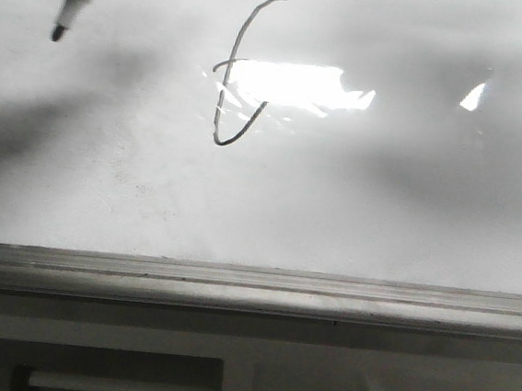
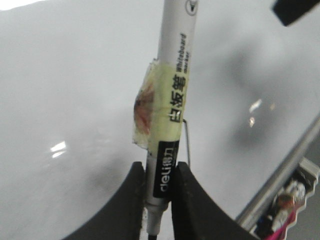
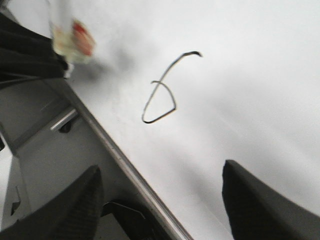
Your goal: Write number 6 on whiteboard
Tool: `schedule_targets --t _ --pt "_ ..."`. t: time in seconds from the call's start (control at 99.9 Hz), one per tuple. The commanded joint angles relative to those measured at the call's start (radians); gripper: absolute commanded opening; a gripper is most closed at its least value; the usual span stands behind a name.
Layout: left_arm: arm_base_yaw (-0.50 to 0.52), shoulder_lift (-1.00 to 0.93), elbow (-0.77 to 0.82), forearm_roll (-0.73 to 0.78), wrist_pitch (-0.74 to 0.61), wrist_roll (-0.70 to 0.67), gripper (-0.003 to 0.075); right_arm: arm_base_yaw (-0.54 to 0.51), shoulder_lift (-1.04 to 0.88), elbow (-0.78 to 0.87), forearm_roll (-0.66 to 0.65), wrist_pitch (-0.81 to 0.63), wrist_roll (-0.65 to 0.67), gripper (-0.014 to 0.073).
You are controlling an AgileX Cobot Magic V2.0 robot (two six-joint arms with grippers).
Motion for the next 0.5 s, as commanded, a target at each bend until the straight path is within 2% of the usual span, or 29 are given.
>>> schedule_targets --t 0.0,0.07,0.23,0.49 --pt "-0.003 -0.068 0.023 -0.194 -0.134 -0.022 -0.0020 -0.040 -0.078 0.020 0.027 -0.068 -0.005 0.0444" --pt "-0.003 -0.095 0.055 -0.266 -0.184 -0.022 -0.0020 -0.045 -0.129 0.074 0.031 -0.122 -0.005 0.0444" --pt "-0.003 -0.073 0.061 -0.298 -0.208 -0.022 -0.0020 -0.045 -0.202 0.192 0.094 -0.227 -0.005 0.0444" --pt "-0.003 0.063 0.014 -0.313 -0.241 -0.022 -0.0020 -0.045 -0.205 0.260 0.128 -0.232 -0.005 0.0444"
